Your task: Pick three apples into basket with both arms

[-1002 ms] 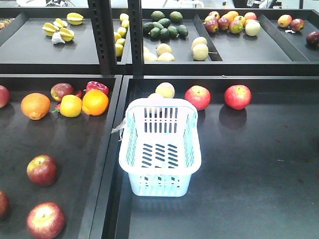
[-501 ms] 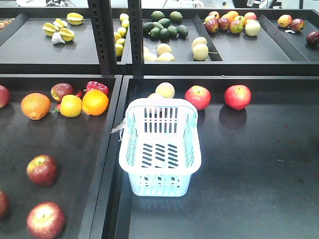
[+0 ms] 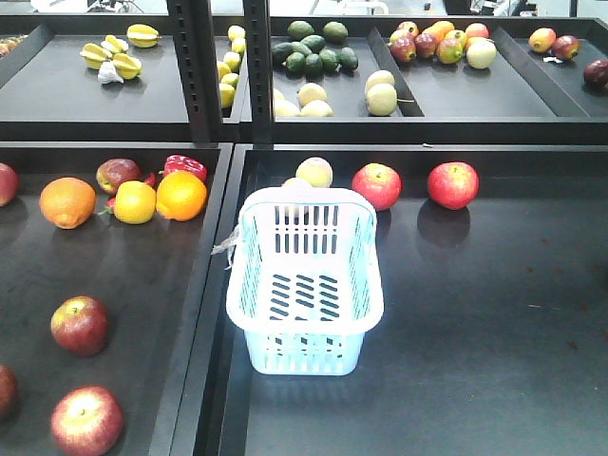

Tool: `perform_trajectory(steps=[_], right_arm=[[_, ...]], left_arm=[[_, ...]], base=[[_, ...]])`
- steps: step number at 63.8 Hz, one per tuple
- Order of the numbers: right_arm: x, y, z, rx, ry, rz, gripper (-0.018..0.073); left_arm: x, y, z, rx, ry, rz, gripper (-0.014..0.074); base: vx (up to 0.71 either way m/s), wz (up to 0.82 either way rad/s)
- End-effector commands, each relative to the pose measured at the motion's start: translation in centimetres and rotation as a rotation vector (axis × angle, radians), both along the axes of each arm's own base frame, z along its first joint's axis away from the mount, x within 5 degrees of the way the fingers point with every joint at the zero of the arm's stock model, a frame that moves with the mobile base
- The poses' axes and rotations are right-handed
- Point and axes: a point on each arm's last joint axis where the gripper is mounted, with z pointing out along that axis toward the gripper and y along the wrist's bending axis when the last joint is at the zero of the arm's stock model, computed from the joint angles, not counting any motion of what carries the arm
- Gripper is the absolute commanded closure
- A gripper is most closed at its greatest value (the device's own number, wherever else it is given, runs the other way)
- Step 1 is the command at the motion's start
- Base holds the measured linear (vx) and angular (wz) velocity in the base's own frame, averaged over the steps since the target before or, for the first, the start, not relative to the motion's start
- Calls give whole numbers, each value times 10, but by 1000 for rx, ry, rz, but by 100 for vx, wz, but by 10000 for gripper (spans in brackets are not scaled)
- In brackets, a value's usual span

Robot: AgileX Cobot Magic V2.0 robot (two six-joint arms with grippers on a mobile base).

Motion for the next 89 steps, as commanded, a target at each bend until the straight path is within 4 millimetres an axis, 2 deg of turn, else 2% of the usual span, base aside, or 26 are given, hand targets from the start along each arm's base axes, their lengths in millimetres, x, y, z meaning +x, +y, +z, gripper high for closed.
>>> perform_trajectory(steps=[1, 8, 15, 25, 37, 47, 54, 66, 78, 89], right_arm=[[-1, 0, 3, -8, -73, -6, 564], [-1, 0, 3, -8, -73, -6, 564], [-1, 0, 3, -8, -73, -6, 564], [-1, 0, 3, -8, -73, -6, 564], [-1, 0, 3, -8, -73, -6, 564], [-1, 0, 3, -8, -73, -6, 564], [-1, 0, 3, -8, -73, -6, 564], [-1, 0, 3, -8, -73, -6, 564], [-1, 0, 3, -8, -73, -6, 564], [-1, 0, 3, -8, -73, -6, 564]], left_arm=[[-23, -1, 40, 193, -119, 122, 603], [-25, -3, 66, 299, -100, 169, 603], [-12, -3, 82, 347, -52, 184, 604], [25, -1, 98, 332, 6, 112, 604], [70, -12, 102, 407, 59, -10, 604], [96, -37, 108, 647, 17, -84, 604], [113, -59, 118, 821, -46, -112, 604], [150, -87, 128, 982, -15, -135, 604], [187, -113, 119, 1040, 21, -184, 604], [193, -153, 102, 1173, -69, -287, 604]], base=[[0, 0], [0, 0], [0, 0], [0, 0], [0, 0], [0, 0], [0, 0], [0, 0], [0, 0], [0, 0]])
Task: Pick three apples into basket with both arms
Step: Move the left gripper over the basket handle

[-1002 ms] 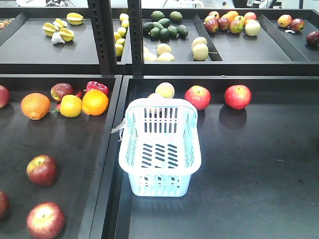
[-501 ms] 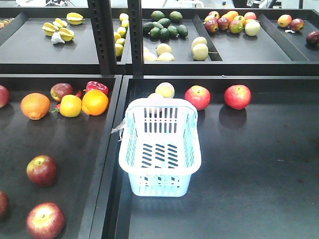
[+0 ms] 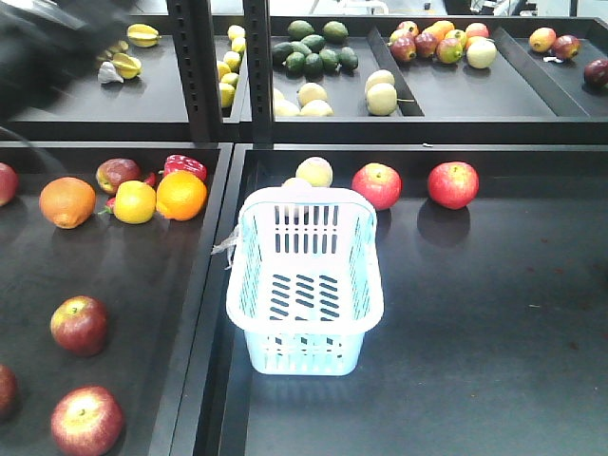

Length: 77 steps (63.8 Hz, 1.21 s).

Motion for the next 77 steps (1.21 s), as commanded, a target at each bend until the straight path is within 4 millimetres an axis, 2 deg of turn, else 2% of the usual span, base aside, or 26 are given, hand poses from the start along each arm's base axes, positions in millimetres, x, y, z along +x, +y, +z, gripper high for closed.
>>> perform_trajectory(steps=[1, 11, 25, 31, 46, 53, 65, 77], right_arm=[[-1, 0, 3, -8, -73, -6, 564], [-1, 0, 3, -8, -73, -6, 564], [-1, 0, 3, -8, -73, -6, 564], [-1, 0, 3, -8, -73, -6, 564], [-1, 0, 3, -8, -73, -6, 564], [-1, 0, 3, -8, -73, -6, 564], [-1, 0, 3, -8, -73, -6, 564], [-1, 0, 3, -8, -73, -6, 564]], left_arm=[[-10, -17, 14, 9, -121, -106, 604], [-4, -29, 3, 104, -127, -122, 604], [-1, -28, 0, 126, -97, -96, 603], [3, -22, 9, 150, -52, -23, 603], [19, -14, 52, 314, -39, 151, 603], [26, -24, 56, 424, 6, 91, 603], [36, -54, 48, 678, -1, -156, 603], [57, -64, 58, 739, -8, -148, 596]], base=[[0, 0], [0, 0], [0, 0], [0, 0], [0, 0], [0, 0], [0, 0], [0, 0]])
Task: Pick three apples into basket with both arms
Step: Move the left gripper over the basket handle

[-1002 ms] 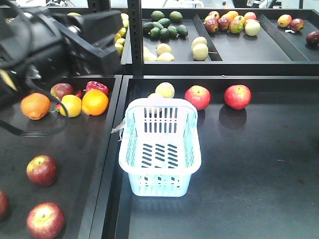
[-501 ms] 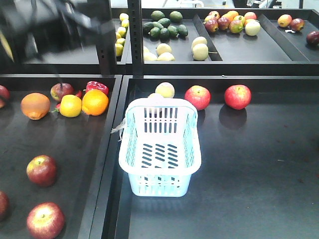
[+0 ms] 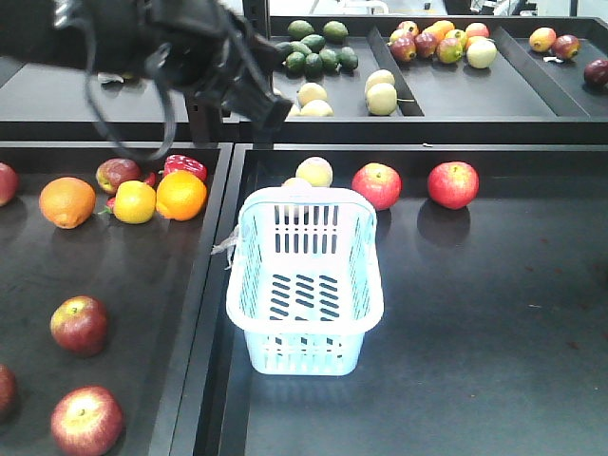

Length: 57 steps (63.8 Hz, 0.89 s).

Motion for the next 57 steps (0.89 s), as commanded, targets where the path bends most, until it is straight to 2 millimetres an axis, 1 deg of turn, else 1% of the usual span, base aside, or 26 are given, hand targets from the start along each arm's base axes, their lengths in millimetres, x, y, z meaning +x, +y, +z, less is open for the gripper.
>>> perform_trajectory(steps=[1, 6, 10, 18, 24, 29, 33, 40, 50, 57], right_arm=[[-1, 0, 3, -8, -73, -6, 564], [-1, 0, 3, -8, -73, -6, 564], [-1, 0, 3, -8, -73, -6, 564], [-1, 0, 3, -8, -73, -6, 564], [-1, 0, 3, -8, -73, -6, 564], [-1, 0, 3, -8, -73, -6, 564], [-1, 0, 3, -8, -73, -6, 564], [-1, 0, 3, -8, -73, -6, 564], [-1, 0, 3, -8, -73, -6, 564], [-1, 0, 3, -8, -73, -6, 564]], left_arm=[[-2, 5, 31, -47, -112, 2, 593], [4, 1, 29, -15, -102, 5, 561], [8, -2, 25, 8, -88, -3, 510], [17, -8, 11, 69, -69, -24, 346], [26, -15, -3, 131, -51, -48, 191], [35, -21, -16, 179, -39, -60, 99], [43, -24, -25, 225, -41, -55, 54], [58, -29, -47, 314, -24, -44, 48], [73, -39, -82, 417, 57, -66, 86], [83, -44, -101, 481, 63, -93, 101]], base=[[0, 0], [0, 0], [0, 0], [0, 0], [0, 0], [0, 0], [0, 0], [0, 0], [0, 0], [0, 0]])
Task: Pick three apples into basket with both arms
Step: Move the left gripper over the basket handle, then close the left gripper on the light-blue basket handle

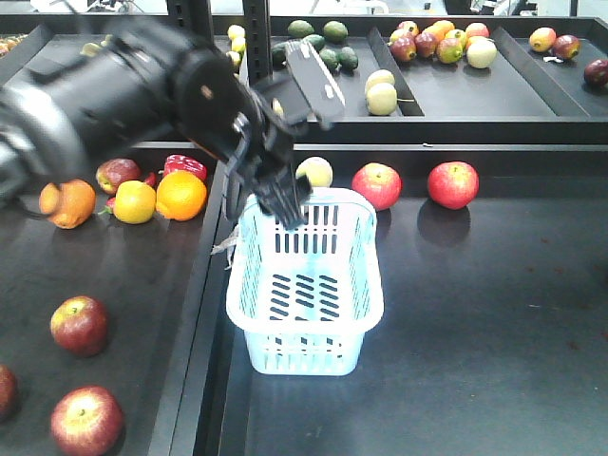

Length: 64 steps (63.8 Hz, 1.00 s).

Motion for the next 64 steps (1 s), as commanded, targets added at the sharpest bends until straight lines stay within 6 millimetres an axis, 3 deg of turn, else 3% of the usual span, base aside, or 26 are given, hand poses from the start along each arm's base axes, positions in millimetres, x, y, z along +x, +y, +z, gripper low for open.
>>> perform_trajectory(steps=[1, 40, 56, 64], right_arm=[[-1, 0, 3, -8, -73, -6, 564], [-1, 0, 3, -8, -73, -6, 564], [-1, 0, 3, -8, -73, -6, 564], [-1, 0, 3, -8, -73, -6, 564]], left_arm=[[3, 1, 19, -19, -98, -22, 101], [46, -9, -38, 73, -158, -33, 112], [55, -9, -52, 70, -159, -28, 209], [56, -10, -51, 61, -174, -30, 314]], base=[[0, 0], [0, 0], [0, 0], [0, 0]])
